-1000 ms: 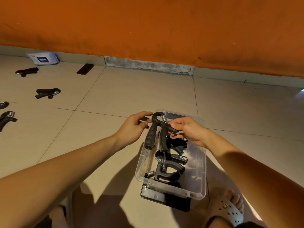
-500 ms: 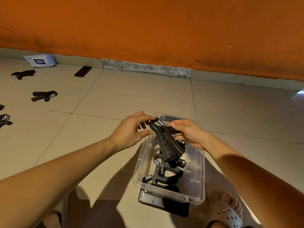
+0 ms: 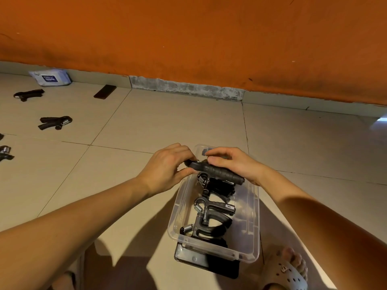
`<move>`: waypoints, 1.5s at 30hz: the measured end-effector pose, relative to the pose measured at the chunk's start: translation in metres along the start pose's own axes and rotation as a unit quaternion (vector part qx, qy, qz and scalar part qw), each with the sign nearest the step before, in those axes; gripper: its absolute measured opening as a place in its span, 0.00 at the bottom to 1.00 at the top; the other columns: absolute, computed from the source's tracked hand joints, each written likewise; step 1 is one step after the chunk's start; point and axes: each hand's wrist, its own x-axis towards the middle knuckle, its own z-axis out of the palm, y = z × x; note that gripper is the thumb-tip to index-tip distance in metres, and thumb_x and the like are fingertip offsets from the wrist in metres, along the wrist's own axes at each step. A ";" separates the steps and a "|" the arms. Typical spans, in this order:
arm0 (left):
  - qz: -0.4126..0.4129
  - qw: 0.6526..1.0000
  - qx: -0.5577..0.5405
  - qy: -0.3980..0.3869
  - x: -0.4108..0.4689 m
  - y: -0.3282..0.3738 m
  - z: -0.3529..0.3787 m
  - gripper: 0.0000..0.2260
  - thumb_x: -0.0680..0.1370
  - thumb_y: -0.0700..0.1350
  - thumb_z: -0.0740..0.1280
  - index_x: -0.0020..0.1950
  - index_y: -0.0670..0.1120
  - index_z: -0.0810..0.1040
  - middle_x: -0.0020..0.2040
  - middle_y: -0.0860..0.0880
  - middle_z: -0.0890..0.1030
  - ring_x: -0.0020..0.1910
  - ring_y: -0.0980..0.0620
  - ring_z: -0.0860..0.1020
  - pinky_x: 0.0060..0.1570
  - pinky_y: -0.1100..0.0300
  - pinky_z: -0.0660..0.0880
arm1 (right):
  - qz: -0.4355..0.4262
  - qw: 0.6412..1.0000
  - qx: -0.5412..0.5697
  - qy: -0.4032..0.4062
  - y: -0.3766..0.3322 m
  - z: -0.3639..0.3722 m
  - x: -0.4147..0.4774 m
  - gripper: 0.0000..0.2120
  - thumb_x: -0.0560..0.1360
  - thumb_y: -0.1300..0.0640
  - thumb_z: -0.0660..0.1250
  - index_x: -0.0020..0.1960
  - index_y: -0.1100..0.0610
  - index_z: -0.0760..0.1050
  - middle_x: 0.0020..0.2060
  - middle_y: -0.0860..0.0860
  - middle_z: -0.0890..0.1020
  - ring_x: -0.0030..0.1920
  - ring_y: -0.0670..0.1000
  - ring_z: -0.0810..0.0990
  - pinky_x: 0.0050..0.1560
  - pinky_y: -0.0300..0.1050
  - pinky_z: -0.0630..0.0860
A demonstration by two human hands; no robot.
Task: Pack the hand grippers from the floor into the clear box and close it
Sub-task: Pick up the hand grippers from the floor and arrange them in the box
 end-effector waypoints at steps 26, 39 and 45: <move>-0.292 0.903 -0.312 0.041 0.027 -0.002 0.007 0.06 0.81 0.42 0.69 0.51 0.41 0.83 0.42 0.38 0.84 0.37 0.48 0.81 0.41 0.50 0.82 | -0.193 0.869 -0.424 0.167 0.007 -0.001 -0.010 0.32 0.72 0.39 0.72 0.71 0.50 0.71 0.58 0.46 0.76 0.60 0.49 0.73 0.62 0.48 0.71; -0.155 0.953 -0.035 -0.258 -0.012 -0.036 0.033 0.32 0.79 0.59 0.68 0.79 0.47 0.66 0.79 0.50 0.68 0.77 0.50 0.66 0.74 0.57 0.62 | -0.019 0.901 -0.412 0.134 0.063 0.020 -0.015 0.26 0.71 0.37 0.70 0.65 0.48 0.75 0.54 0.44 0.78 0.55 0.49 0.78 0.53 0.45 0.74; -0.081 0.939 -0.012 -0.335 -0.019 -0.049 0.038 0.43 0.75 0.62 0.72 0.83 0.48 0.56 0.83 0.51 0.55 0.81 0.50 0.56 0.78 0.56 0.54 | 0.081 0.895 -0.438 0.020 0.101 0.045 -0.006 0.23 0.71 0.42 0.74 0.59 0.54 0.75 0.52 0.51 0.78 0.53 0.55 0.79 0.54 0.50 0.77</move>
